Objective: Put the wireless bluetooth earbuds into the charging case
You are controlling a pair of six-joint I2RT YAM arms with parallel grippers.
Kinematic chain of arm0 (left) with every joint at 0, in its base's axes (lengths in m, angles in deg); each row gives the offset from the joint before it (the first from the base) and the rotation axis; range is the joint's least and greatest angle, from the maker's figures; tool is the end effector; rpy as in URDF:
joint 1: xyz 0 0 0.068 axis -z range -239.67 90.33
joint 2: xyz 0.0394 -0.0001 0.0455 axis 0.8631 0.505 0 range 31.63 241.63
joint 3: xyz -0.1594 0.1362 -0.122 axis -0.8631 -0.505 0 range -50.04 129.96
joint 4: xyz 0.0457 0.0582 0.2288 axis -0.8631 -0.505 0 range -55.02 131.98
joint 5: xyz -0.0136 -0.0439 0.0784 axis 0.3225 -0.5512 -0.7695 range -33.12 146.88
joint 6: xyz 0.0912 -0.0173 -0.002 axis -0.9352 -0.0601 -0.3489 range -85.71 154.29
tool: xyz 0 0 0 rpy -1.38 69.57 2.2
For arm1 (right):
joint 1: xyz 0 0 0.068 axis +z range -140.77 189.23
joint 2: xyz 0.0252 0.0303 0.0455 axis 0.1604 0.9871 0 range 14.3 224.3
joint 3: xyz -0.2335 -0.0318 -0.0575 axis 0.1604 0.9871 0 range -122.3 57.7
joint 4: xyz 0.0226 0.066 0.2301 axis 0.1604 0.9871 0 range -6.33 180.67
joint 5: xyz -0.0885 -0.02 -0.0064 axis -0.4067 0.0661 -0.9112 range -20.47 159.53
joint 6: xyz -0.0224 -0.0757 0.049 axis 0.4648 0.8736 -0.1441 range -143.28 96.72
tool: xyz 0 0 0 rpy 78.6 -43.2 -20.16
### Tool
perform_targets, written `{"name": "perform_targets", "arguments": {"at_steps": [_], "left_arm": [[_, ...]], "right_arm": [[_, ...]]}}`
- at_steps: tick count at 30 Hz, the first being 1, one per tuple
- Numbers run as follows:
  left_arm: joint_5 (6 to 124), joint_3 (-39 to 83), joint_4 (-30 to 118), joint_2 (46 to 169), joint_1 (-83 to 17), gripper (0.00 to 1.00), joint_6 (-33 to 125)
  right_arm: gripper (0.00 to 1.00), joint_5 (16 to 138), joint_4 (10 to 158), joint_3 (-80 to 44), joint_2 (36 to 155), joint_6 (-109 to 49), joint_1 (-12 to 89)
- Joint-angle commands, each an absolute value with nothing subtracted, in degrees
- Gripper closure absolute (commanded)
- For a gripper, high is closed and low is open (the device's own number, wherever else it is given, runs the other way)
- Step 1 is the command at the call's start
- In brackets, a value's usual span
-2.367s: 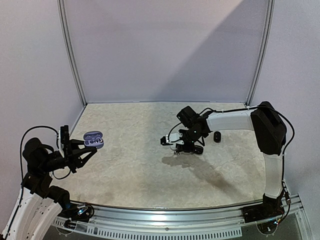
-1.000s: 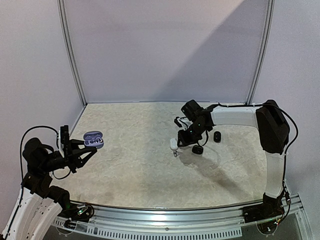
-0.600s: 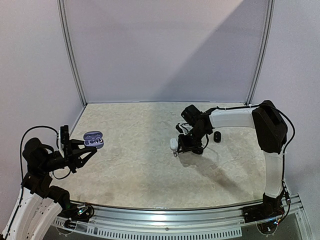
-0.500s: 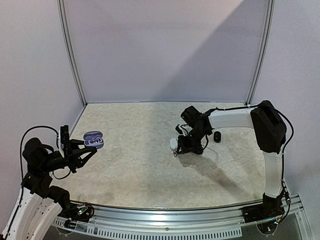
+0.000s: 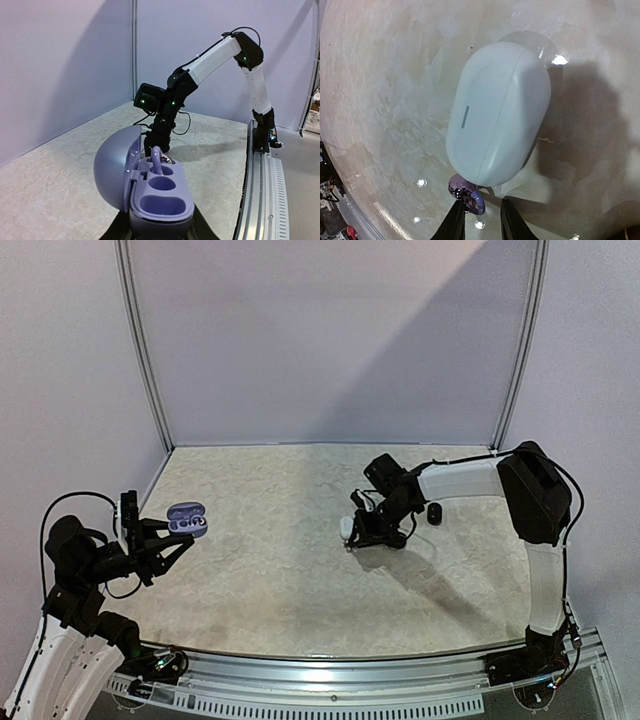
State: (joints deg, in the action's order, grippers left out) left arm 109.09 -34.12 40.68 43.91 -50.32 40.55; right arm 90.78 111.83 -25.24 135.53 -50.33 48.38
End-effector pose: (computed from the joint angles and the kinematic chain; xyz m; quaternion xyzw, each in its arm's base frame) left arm 0.1234 -0.0871 0.2421 0.3340 0.6131 -0.3899 0.6004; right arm 0.3012 0.2842 0.0823 -0.1388 0.9529 0.2608 0.0694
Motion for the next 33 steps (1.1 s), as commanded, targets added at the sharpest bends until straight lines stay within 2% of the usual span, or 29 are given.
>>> {"name": "perform_targets", "arguments": {"at_steps": [1, 10, 19, 28, 33], "left_arm": [[109.7, -35.1, 41.0, 43.5, -50.7, 1.0, 41.0], [109.7, -35.1, 41.0, 43.6, -50.6, 1.0, 41.1], [109.6, -35.1, 41.0, 43.7, -50.7, 1.0, 41.0], [109.7, -35.1, 41.0, 43.6, -50.6, 1.0, 41.0], [110.0, -34.8, 41.0, 43.7, -50.5, 1.0, 41.0]], "right_arm": [[0.75, 92.8, 109.1, -23.9, 137.4, -51.6, 48.1], [0.85, 92.9, 108.1, -24.7, 137.3, -50.0, 48.1], [0.99, 92.8, 109.2, -25.0, 136.6, -46.8, 48.1], [1.0, 91.0, 110.0, -25.5, 132.2, -40.9, 49.2], [1.0, 85.9, 111.5, -29.5, 124.3, -27.3, 55.9]]}}
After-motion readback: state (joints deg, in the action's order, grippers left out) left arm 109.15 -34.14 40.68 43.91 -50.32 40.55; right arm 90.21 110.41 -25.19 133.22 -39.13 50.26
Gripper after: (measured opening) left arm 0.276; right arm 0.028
